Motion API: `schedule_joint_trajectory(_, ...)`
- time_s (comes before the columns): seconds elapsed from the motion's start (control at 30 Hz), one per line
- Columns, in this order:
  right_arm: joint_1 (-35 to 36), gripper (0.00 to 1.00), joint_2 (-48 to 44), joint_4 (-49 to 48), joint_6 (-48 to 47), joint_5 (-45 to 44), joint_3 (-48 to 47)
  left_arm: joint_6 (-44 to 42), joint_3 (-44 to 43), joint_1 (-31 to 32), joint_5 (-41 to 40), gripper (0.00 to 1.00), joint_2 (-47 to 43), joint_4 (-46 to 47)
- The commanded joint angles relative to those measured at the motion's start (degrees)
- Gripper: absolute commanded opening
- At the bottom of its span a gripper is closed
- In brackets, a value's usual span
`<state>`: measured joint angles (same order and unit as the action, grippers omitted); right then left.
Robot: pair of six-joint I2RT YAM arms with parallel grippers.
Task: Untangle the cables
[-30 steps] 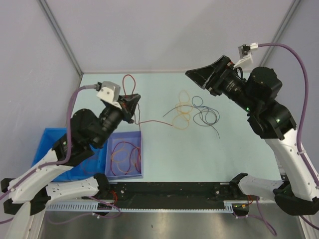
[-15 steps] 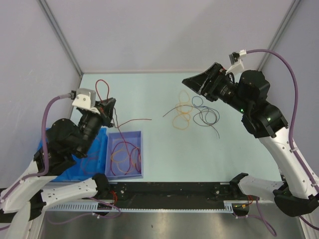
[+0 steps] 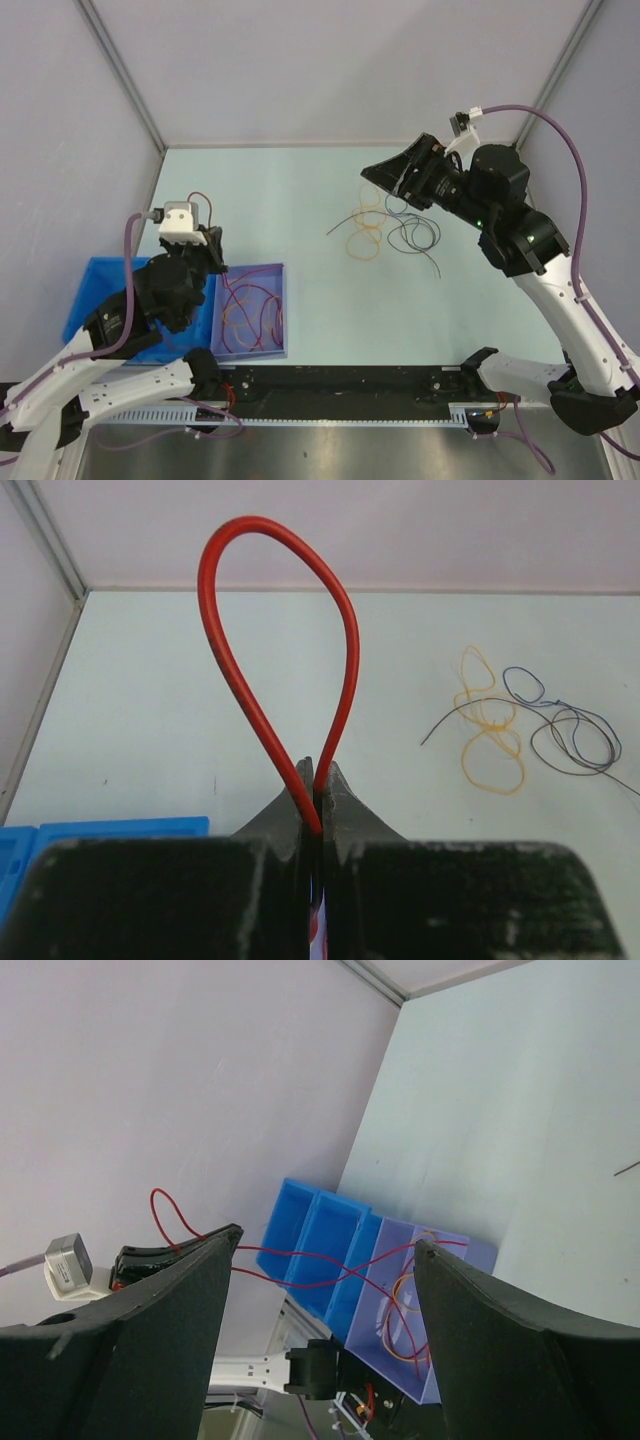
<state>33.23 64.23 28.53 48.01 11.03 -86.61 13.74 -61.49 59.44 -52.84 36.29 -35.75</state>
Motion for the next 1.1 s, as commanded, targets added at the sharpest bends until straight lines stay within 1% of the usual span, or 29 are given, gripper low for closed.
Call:
schedule_joint_trajectory(0.0,-0.3,0.78,-0.1,-2.0,0.4,0.8,0.4,3.7,0.2,-0.2,-3.4,0.0,0.4,-1.4)
schedule_joint_trajectory(0.1,-0.3,0.77,-0.1,-2.0,0.5,0.8,0.7,5.6,0.5,-0.2,-4.3,0.0,2.2,-3.1)
schedule_joint_trajectory(0.2,-0.3,0.77,-0.1,-1.9,0.4,0.9,1.1,9.1,-0.2,-0.2,-6.0,0.0,4.8,-7.4)
schedule_joint_trajectory(0.43,-0.3,0.77,-0.1,-1.8,0.5,1.3,1.9,15.3,0.8,-0.5,-3.8,0.0,8.4,-10.3)
schedule_joint_trajectory(0.5,-0.3,0.77,-0.1,-1.6,0.2,1.3,2.0,16.6,1.7,-1.4,-2.5,0.0,9.2,-10.1)
schedule_joint_trajectory(0.53,-0.3,0.77,-0.2,-1.4,0.2,1.3,2.1,16.7,2.3,-2.1,0.5,0.0,9.5,-9.6)
schedule_joint_trajectory(0.6,-0.3,0.77,-0.2,-1.2,0.1,1.2,2.2,16.7,4.5,-5.6,4.7,0.0,9.9,-7.6)
schedule_joint_trajectory(0.63,-0.3,0.77,-0.2,-1.1,0.2,1.3,2.4,16.7,5.2,-7.3,8.7,0.0,10.5,-7.0)
schedule_joint_trajectory(0.67,-0.2,0.77,-0.2,-1.2,0.1,1.4,2.4,16.7,6.0,-10.9,11.2,0.0,10.6,-6.4)
schedule_joint_trajectory(0.7,-0.3,0.77,-0.2,-1.1,0.2,1.5,2.6,16.1,7.6,-12.8,13.3,0.0,10.8,-4.8)
schedule_joint_trajectory(0.73,-0.3,0.77,-0.2,-1.0,0.0,1.5,2.8,16.1,8.3,-14.5,17.0,0.0,11.0,-4.3)
schedule_joint_trajectory(0.77,-0.3,0.77,-0.2,-0.9,-0.1,1.5,2.8,16.0,9.0,-17.4,18.7,0.01,11.0,-2.8)
schedule_joint_trajectory(0.8,-0.3,0.77,-0.3,-0.8,-0.1,1.5,2.8,15.1,10.7,-18.4,20.1,0.01,10.7,-1.4)
schedule_joint_trajectory(0.83,-0.4,0.77,-0.3,-0.5,-0.3,1.3,3.0,14.6,11.7,-19.8,23.5,0.0,10.3,0.2)
schedule_joint_trajectory(0.87,-0.4,0.77,-0.4,-0.3,-0.4,1.3,3.1,13.9,13.1,-20.5,24.8,0.0,10.4,2.5)
schedule_joint_trajectory(0.93,-0.5,0.77,-0.3,-0.3,-0.4,1.4,3.5,13.7,14.2,-22.3,28.0,0.0,11.7,3.7)
schedule_joint_trajectory(1.07,-0.6,0.77,-0.1,-0.3,-0.5,1.7,3.8,13.5,16.0,-24.3,29.7,0.0,15.5,4.5)
